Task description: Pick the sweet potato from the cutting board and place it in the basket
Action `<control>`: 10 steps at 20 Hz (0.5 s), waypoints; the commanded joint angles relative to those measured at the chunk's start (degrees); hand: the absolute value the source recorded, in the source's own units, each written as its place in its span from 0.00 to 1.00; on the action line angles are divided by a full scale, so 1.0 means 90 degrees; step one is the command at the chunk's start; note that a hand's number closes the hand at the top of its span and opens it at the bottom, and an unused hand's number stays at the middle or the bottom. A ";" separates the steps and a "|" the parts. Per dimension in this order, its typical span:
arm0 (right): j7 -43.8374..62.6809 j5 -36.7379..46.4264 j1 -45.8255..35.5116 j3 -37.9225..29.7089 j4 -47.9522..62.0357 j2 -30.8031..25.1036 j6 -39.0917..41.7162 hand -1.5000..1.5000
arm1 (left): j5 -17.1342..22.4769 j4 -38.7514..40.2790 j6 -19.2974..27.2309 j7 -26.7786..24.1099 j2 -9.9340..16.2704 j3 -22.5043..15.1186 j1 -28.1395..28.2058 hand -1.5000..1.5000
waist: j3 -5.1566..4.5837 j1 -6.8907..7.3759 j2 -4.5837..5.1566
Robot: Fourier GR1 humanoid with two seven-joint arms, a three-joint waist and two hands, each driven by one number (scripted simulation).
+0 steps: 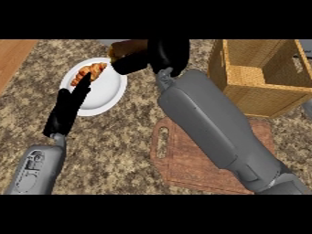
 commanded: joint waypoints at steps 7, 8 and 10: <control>0.1572 -0.0552 -0.2913 -0.0038 0.1033 -0.0001 -0.0685 1.00 | 0.0067 0.0050 0.0027 -0.0014 0.0150 0.0250 0.0039 0.50 | -0.0014 -0.0370 -0.0025; 0.1268 -0.0596 -0.2858 -0.0012 0.1506 -0.0001 -0.0980 1.00 | 0.0150 0.0015 -0.0067 0.0145 0.0223 0.0313 -0.0158 0.50 | -0.0014 -0.0341 0.0006; 0.1169 -0.0616 -0.3248 -0.0349 0.1770 -0.0001 -0.0812 1.00 | 0.0114 0.0026 -0.0004 -0.0036 0.0126 0.0264 0.0184 0.50 | -0.0011 -0.0432 -0.0016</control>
